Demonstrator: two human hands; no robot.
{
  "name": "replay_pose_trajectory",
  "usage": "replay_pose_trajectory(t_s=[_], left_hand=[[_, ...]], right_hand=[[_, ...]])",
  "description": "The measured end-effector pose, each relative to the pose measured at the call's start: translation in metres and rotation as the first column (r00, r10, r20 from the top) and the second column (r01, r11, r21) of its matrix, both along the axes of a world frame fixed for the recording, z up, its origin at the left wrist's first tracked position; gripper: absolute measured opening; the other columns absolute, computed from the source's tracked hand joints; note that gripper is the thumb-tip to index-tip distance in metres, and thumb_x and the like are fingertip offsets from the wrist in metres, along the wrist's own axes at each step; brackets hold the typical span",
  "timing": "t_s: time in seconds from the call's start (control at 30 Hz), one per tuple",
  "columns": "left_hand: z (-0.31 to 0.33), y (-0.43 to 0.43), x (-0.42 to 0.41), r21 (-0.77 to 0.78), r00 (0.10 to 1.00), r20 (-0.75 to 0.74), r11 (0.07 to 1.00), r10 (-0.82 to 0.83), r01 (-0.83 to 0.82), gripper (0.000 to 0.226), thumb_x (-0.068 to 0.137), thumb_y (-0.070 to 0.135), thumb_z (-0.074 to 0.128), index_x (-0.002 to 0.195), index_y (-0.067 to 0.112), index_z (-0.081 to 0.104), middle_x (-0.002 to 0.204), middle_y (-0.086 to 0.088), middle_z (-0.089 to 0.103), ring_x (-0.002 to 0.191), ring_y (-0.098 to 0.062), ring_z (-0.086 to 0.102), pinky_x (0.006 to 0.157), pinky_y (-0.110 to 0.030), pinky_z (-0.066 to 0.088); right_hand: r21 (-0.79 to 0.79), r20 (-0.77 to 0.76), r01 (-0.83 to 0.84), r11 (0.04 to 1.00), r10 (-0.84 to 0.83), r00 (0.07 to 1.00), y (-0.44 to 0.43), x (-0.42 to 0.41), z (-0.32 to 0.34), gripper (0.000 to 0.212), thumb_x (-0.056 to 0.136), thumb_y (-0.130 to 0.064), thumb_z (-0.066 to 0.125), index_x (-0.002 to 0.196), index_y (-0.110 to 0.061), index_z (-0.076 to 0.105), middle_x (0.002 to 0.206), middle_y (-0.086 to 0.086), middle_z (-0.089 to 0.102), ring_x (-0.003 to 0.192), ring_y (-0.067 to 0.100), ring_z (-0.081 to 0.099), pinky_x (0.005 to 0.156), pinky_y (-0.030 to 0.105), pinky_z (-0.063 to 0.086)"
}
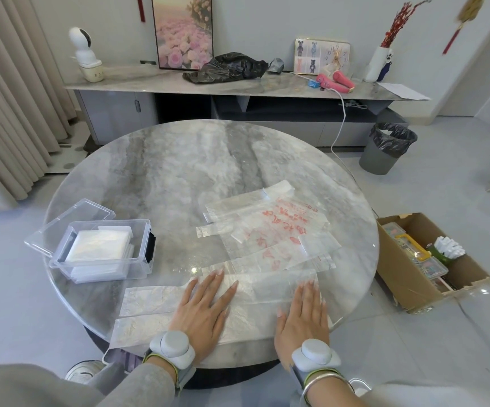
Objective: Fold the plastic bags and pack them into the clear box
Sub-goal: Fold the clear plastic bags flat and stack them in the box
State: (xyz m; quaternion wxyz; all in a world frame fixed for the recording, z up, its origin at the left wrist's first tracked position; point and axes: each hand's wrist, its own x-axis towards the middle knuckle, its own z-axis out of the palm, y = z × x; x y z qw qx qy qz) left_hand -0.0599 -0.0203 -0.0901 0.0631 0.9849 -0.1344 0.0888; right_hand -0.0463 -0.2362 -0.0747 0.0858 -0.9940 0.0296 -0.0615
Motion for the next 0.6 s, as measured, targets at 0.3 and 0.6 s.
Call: replay_pose_trajectory(t_s=[0.3, 0.6], left_hand=[[-0.002, 0.001, 0.000, -0.014, 1.000, -0.007, 1.000, 0.001, -0.001, 0.051, 0.102, 0.037, 0.023, 0.150, 0.026, 0.037, 0.154, -0.008, 0.038, 0.141, -0.025, 0.037, 0.110, -0.048, 0.023], [-0.004, 0.001, 0.001, -0.032, 1.000, -0.004, 0.999, 0.001, -0.001, 0.052, 0.099, 0.037, 0.030, 0.150, 0.027, 0.037, 0.155, -0.007, 0.035, 0.142, -0.024, 0.035, 0.110, -0.045, 0.023]], right_hand=[[0.015, -0.115, -0.006, 1.000, 0.008, 0.993, 0.021, -0.028, 0.003, 0.071, 0.097, -0.051, 0.002, 0.142, -0.005, 0.034, 0.146, 0.017, 0.042, 0.123, 0.046, 0.041, 0.097, 0.045, 0.028], [0.002, -0.266, -0.068, 0.998, 0.066, 0.962, 0.022, -0.023, 0.047, 0.084, 0.084, -0.047, 0.060, 0.150, -0.012, 0.021, 0.157, 0.015, 0.017, 0.130, 0.046, 0.041, 0.100, 0.049, 0.045]])
